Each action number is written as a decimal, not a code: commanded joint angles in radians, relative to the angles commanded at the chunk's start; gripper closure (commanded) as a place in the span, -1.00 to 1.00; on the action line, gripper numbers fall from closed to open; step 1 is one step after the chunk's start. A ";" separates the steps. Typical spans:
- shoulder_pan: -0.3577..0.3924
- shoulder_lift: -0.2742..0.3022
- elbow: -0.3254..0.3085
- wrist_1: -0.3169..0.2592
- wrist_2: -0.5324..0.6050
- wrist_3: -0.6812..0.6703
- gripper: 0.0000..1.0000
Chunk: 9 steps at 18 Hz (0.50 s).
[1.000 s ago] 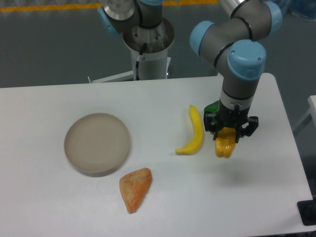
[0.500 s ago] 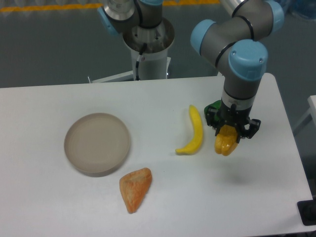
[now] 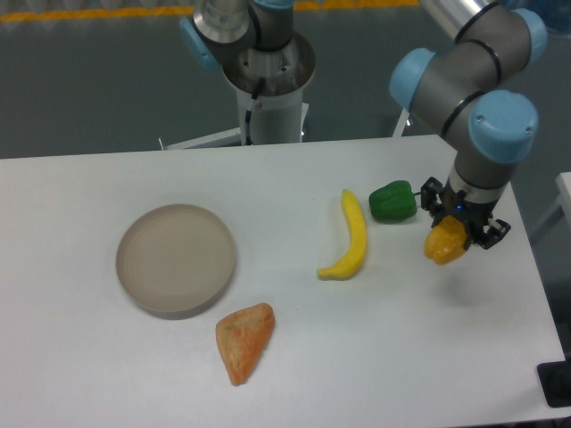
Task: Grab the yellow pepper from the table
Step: 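Carry the held yellow pepper past the green pepper, holding it raised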
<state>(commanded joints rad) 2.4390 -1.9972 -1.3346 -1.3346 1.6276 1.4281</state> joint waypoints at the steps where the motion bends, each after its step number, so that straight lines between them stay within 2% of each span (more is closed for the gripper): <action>1: 0.002 -0.017 0.012 -0.002 -0.002 0.002 0.91; 5: 0.011 -0.032 0.080 -0.006 -0.064 0.002 0.90; 6: 0.009 -0.032 0.115 -0.023 -0.112 0.002 0.89; 7: 0.008 -0.041 0.123 -0.028 -0.121 0.002 0.89; 9: -0.006 -0.075 0.098 -0.020 -0.109 -0.008 0.86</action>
